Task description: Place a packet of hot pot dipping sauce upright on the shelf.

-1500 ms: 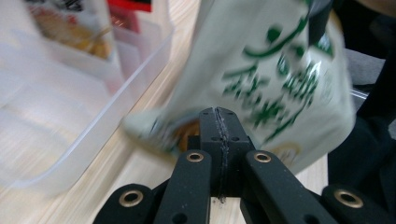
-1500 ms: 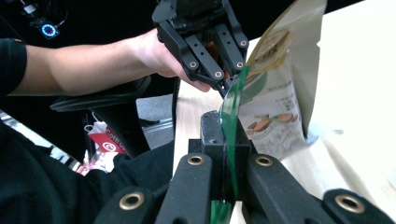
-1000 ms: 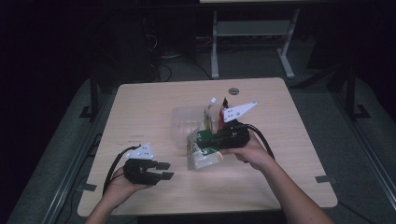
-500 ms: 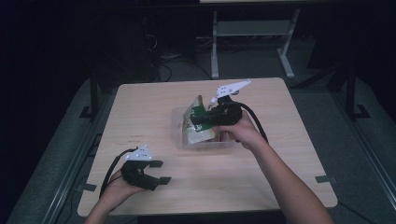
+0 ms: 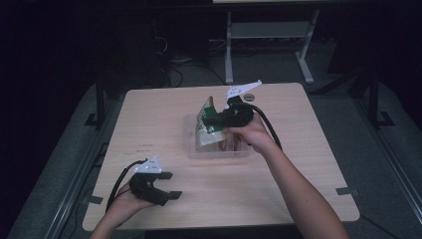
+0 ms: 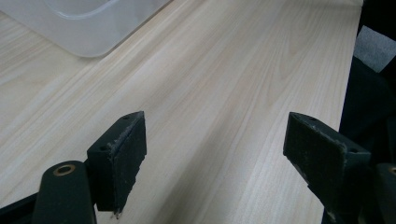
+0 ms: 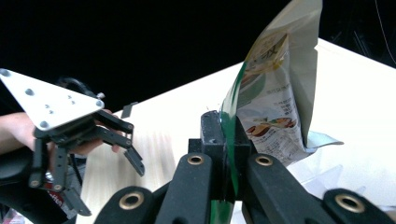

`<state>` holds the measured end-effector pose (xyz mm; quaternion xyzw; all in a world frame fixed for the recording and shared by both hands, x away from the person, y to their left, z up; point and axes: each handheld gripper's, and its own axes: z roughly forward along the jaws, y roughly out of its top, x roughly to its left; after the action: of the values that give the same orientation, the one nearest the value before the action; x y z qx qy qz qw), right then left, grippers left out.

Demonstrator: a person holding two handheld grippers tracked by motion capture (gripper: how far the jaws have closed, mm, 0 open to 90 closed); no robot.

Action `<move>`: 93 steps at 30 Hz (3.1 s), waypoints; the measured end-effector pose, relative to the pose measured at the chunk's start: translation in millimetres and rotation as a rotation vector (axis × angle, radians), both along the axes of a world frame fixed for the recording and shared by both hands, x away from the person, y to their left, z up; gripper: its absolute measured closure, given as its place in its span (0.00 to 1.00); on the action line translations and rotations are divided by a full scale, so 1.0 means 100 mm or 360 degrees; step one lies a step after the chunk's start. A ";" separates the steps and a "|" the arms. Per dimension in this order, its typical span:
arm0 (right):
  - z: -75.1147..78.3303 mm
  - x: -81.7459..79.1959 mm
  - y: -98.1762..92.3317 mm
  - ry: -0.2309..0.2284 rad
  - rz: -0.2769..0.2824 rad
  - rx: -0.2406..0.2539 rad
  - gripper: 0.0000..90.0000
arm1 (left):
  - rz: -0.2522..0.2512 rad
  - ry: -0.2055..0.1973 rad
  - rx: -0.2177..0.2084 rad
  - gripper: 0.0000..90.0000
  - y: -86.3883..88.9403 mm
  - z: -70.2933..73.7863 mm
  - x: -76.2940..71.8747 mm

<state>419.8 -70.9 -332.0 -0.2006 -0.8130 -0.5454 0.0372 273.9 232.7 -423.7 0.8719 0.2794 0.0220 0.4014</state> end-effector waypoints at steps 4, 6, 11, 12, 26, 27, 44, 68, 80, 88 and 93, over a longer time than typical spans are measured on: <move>-0.05 0.02 0.03 0.0010 -0.0015 -0.0027 1.00 | -0.0013 0.0002 0.0001 0.23 -0.01 0.00 0.01; -0.07 0.02 0.05 0.0014 -0.0018 -0.0050 1.00 | -0.0018 0.0008 0.0003 0.23 -0.02 -0.01 0.00; -0.14 0.03 0.08 0.0019 -0.0038 -0.0074 1.00 | -0.0037 0.0021 0.0004 0.23 -0.04 -0.02 0.00; -0.15 0.03 0.08 0.0028 -0.0041 -0.0082 1.00 | -0.0046 0.0009 0.0011 0.24 -0.04 -0.02 0.01; -0.26 0.05 0.13 0.0017 -0.0096 -0.0168 0.97 | -0.0067 0.0023 0.0019 0.24 -0.07 -0.03 0.02; -0.25 0.05 0.12 0.0012 -0.0098 -0.0158 0.96 | -0.0065 0.0026 0.0017 0.24 -0.07 -0.03 0.02; -0.06 -0.04 -0.04 -0.0065 -0.0149 -0.0133 0.86 | -0.0080 0.0027 0.0019 0.24 -0.10 -0.03 0.03; -0.01 -0.40 -0.17 -0.0136 -0.0086 -0.0297 0.59 | -0.0081 0.0020 0.0026 0.24 -0.09 -0.02 0.03; -0.14 -0.57 -0.39 -0.0167 -0.0189 -0.0329 0.45 | -0.0066 0.0035 0.0021 0.24 -0.09 -0.03 0.03; -0.28 -0.68 -0.54 -0.0156 -0.0190 -0.0330 0.40 | -0.0068 0.0023 0.0024 0.24 -0.09 -0.04 0.03; -0.40 -0.76 -0.62 -0.0155 -0.0206 -0.0349 0.36 | -0.0086 0.0008 0.0048 0.24 -0.09 -0.05 0.02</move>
<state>343.7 -132.9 -372.1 -0.2288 -0.8539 -0.4636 -0.0599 275.7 224.1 -428.8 0.8852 0.2563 0.0132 0.3880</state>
